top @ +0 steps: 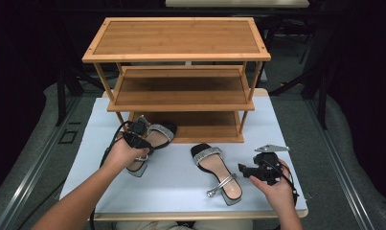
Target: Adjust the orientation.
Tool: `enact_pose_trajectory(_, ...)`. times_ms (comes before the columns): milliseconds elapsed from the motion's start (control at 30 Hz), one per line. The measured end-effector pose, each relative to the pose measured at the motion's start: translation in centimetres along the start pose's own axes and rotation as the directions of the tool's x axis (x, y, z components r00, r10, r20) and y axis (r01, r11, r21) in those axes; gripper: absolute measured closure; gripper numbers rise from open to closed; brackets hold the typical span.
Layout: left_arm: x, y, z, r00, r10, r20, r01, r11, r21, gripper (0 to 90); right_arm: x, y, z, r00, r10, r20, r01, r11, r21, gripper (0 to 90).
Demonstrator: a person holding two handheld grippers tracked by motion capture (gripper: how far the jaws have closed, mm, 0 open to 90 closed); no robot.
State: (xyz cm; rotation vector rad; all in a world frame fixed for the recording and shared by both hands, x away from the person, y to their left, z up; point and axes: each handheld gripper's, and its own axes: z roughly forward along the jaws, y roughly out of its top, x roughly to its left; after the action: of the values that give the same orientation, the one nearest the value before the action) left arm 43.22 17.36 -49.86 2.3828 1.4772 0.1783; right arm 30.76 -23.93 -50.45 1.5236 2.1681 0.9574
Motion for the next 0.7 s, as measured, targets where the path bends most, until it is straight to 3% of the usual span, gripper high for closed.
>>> enact_pose_trajectory(67,0.3,0.1,-0.8,0.9997,-0.015,0.021,0.015,0.9996,-0.023,39.0,0.1,0.0,0.1,1.0,-0.002,0.004,0.002,1.0,-0.001,33.1)
enact_pose_trajectory(200,0.4,-0.3,-2.6,0.9986,0.012,0.051,-0.011,0.9994,-0.032,39.1,0.0,0.0,0.0,1.0,-0.001,0.003,0.001,1.0,-0.001,33.1)
enact_pose_trajectory(367,0.7,-1.6,-6.0,0.9956,0.05,0.08,-0.042,0.9939,-0.102,41.2,-0.1,0.0,-0.1,1.0,0.003,0.003,-0.003,1.0,-0.003,33.1)
enact_pose_trajectory(533,1.2,-4.1,-9.5,0.992,0.1,0.077,-0.086,0.9819,-0.169,50.3,0.0,0.0,-0.1,1.0,-0.001,0.007,0.001,1.0,-0.007,33.1)
enact_pose_trajectory(633,1.5,-6.2,-10.7,0.9916,0.111,0.065,-0.096,0.9732,-0.209,56.7,0.1,0.0,-0.1,0.9999,-0.007,0.011,0.007,1.0,-0.008,33.1)
enact_pose_trajectory(700,1.8,-7.5,-10.9,0.9919,0.114,0.057,-0.099,0.9721,-0.213,60.0,0.1,0.0,-0.1,0.9999,-0.008,0.014,0.008,1.0,-0.01,33.1)
